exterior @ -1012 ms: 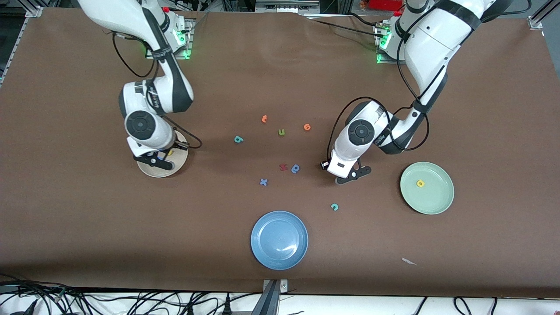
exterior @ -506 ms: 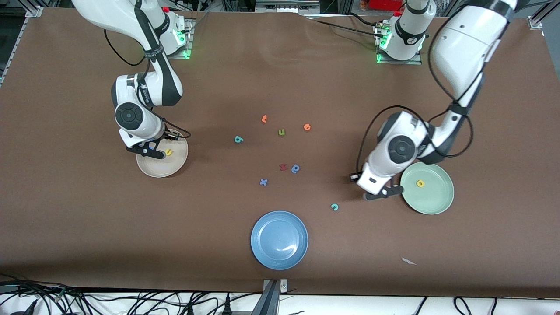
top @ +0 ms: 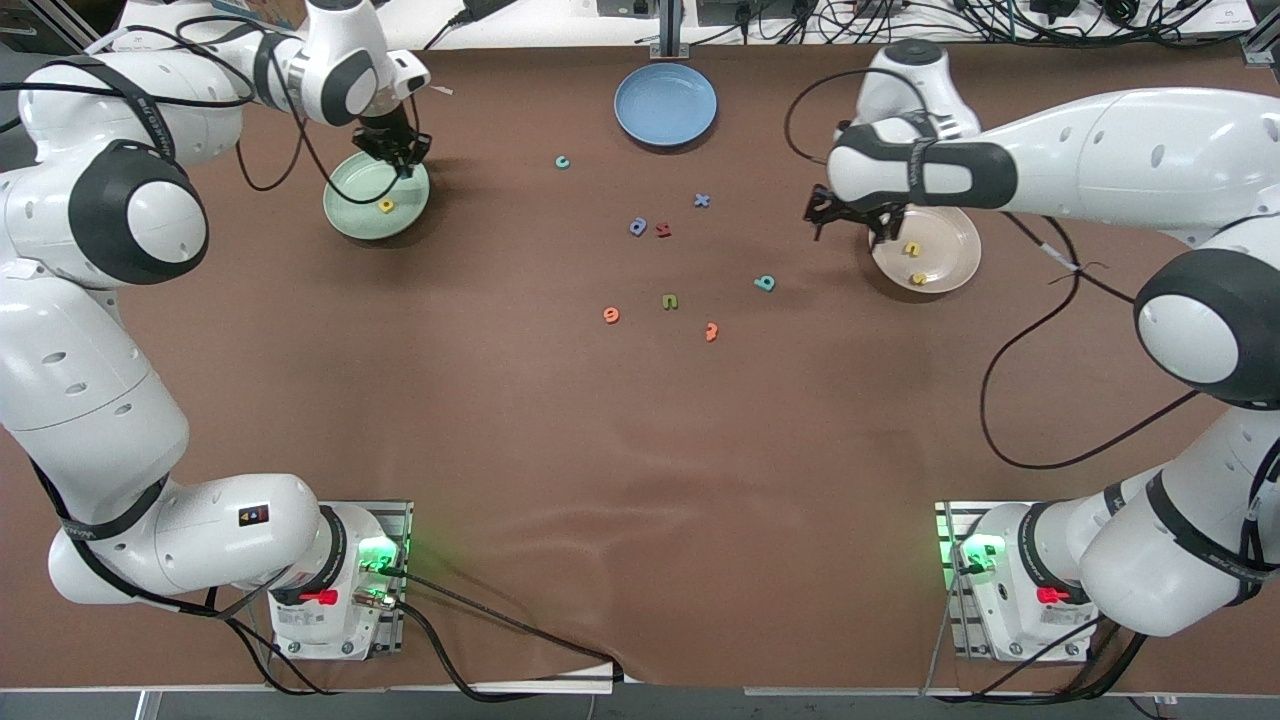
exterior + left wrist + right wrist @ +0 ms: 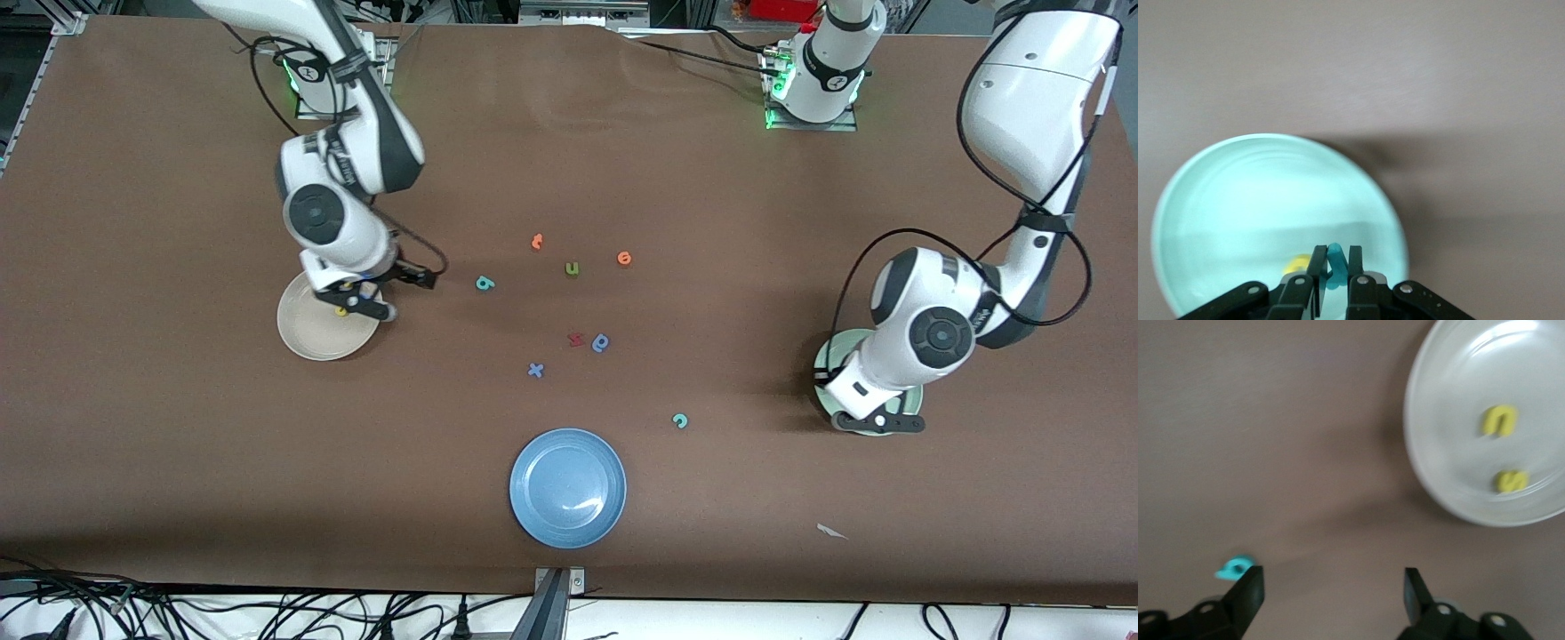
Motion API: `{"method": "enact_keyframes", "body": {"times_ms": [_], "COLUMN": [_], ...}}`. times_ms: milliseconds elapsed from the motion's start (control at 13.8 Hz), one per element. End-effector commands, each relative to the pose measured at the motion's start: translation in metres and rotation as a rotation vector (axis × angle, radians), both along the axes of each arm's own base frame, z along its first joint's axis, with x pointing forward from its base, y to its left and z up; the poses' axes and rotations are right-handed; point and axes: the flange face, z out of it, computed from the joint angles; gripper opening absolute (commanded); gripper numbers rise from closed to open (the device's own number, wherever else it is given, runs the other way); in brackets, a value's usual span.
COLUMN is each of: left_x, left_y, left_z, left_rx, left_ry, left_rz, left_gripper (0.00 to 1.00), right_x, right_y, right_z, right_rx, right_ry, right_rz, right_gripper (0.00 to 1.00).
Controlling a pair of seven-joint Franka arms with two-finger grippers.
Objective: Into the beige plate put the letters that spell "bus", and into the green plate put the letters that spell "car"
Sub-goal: 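Place the l on green plate while the right gripper places s on cream plate, then reach the cyan c with the left gripper while the right gripper grasps cyan b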
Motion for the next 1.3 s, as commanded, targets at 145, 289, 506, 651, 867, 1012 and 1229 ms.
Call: {"method": "enact_keyframes", "body": {"times_ms": [145, 289, 506, 651, 867, 1012, 1229], "left_x": [-0.005, -0.003, 0.014, 0.020, 0.026, 0.031, 0.039], "left_y": [0.036, 0.026, -0.050, -0.091, -0.148, -0.188, -0.232], "left_z": [-0.005, 0.000, 0.008, -0.005, -0.019, -0.021, -0.022], "left_rx": [0.050, 0.044, -0.018, -0.046, -0.097, -0.123, -0.147], "left_ry": [0.090, 0.073, 0.010, 0.000, -0.007, -0.026, -0.064], "left_rz": [-0.244, -0.207, -0.014, 0.048, 0.151, 0.242, 0.385], "left_gripper": [1.00, 1.00, 1.00, 1.00, 1.00, 1.00, 1.00], "right_x": [-0.015, -0.025, -0.031, -0.032, -0.031, -0.032, -0.032], "right_y": [0.065, 0.083, 0.091, 0.091, 0.090, 0.091, 0.092], "right_z": [-0.043, -0.060, -0.075, -0.077, -0.085, -0.088, -0.092], "right_rx": [0.008, 0.004, -0.002, -0.003, -0.006, -0.003, -0.004], "right_ry": [-0.089, -0.081, -0.080, -0.080, -0.081, -0.088, -0.089], "right_rz": [-0.199, -0.187, -0.173, -0.171, -0.170, -0.169, -0.166], "right_gripper": [0.85, 0.84, 0.78, 0.72, 0.70, 0.65, 0.58]}}
